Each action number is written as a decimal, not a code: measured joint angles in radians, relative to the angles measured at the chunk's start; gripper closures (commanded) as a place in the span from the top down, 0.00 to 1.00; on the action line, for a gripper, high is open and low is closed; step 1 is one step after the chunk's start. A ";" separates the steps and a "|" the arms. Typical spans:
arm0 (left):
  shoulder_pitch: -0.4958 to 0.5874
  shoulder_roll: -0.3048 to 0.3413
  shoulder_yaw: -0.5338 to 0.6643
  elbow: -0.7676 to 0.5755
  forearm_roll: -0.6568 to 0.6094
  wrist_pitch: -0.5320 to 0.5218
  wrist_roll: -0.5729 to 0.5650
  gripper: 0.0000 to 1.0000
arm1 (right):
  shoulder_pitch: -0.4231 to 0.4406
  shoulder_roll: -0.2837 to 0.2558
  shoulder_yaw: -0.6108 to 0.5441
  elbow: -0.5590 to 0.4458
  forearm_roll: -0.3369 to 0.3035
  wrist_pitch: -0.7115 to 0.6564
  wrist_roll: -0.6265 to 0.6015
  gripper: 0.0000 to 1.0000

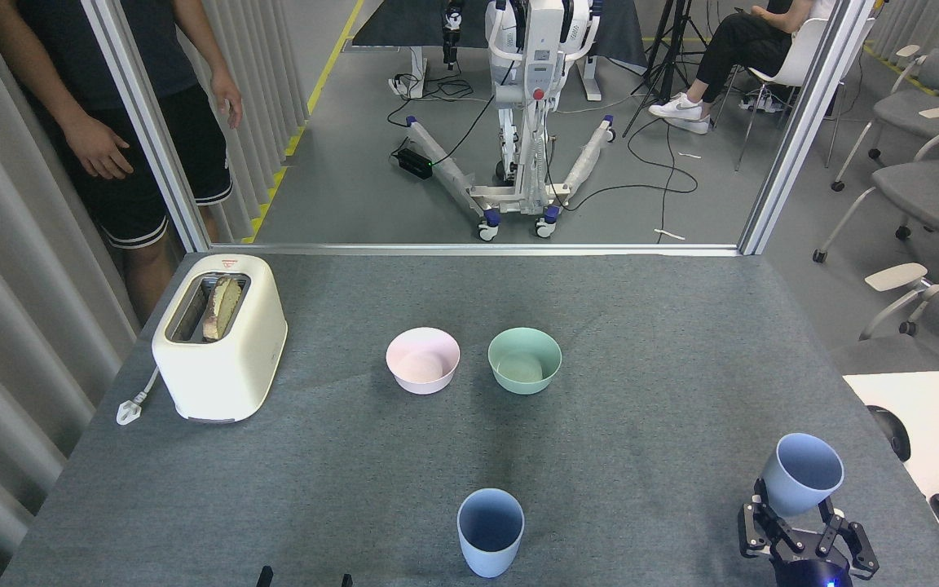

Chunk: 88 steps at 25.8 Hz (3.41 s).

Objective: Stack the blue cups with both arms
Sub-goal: 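Lift the blue cup with the right gripper and carry it over the first cup, then lower the held cup into the first cup with the right gripper, then open the right gripper and withdraw it from the stacked cups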

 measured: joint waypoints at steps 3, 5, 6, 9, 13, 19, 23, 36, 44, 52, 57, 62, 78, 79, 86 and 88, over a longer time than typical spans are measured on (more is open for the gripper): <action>0.000 0.000 0.000 -0.001 0.000 0.000 0.000 1.00 | 0.001 0.000 0.003 -0.089 0.000 -0.029 0.038 0.62; 0.000 0.000 0.000 -0.001 -0.001 0.000 0.000 1.00 | 0.001 0.004 0.022 -0.153 0.000 -0.042 0.070 0.62; 0.000 0.000 0.000 -0.001 -0.001 0.000 0.000 1.00 | 0.000 0.007 0.046 -0.185 0.000 -0.046 0.088 0.62; 0.000 0.000 0.000 -0.001 -0.001 0.000 0.000 1.00 | -0.001 0.017 0.159 -0.286 0.003 -0.045 0.138 0.62; 0.000 0.000 0.000 -0.001 0.000 0.001 0.001 1.00 | 0.003 0.065 0.323 -0.405 0.046 -0.029 0.204 0.63; 0.000 0.000 0.013 0.000 0.000 0.001 0.001 1.00 | 0.035 0.143 0.497 -0.502 0.119 -0.023 0.260 0.63; 0.000 0.000 0.019 0.001 0.004 0.001 0.003 1.00 | 0.087 0.175 0.553 -0.533 0.150 -0.021 0.287 0.63; -0.001 -0.001 0.020 0.015 0.009 -0.001 0.008 1.00 | 0.189 0.244 0.588 -0.535 0.189 -0.019 0.293 0.63; -0.002 0.000 0.025 0.014 0.010 -0.001 0.009 1.00 | 0.196 0.245 0.589 -0.528 0.199 -0.019 0.295 0.64; -0.003 0.000 0.027 0.014 0.015 -0.001 0.009 1.00 | 0.214 0.244 0.588 -0.519 0.207 -0.019 0.289 0.65; -0.004 0.000 0.028 0.014 0.016 -0.001 0.009 1.00 | 0.217 0.243 0.587 -0.517 0.208 -0.019 0.286 0.70; -0.003 0.000 0.028 0.014 0.017 -0.001 0.009 1.00 | 0.220 0.241 0.585 -0.517 0.208 -0.019 0.286 0.92; -0.002 0.000 0.030 0.014 0.017 -0.001 0.009 1.00 | 0.214 0.247 0.582 -0.532 0.204 -0.024 0.283 1.00; -0.001 0.000 0.032 0.014 0.017 -0.002 0.009 1.00 | 0.214 0.247 0.581 -0.539 0.203 -0.026 0.277 1.00; 0.000 0.000 0.044 0.014 0.017 -0.008 0.009 1.00 | 0.278 0.236 0.583 -0.578 0.200 -0.047 0.253 1.00; 0.000 0.000 0.045 0.014 0.017 -0.008 0.009 1.00 | 0.311 0.233 0.580 -0.587 0.200 -0.049 0.225 1.00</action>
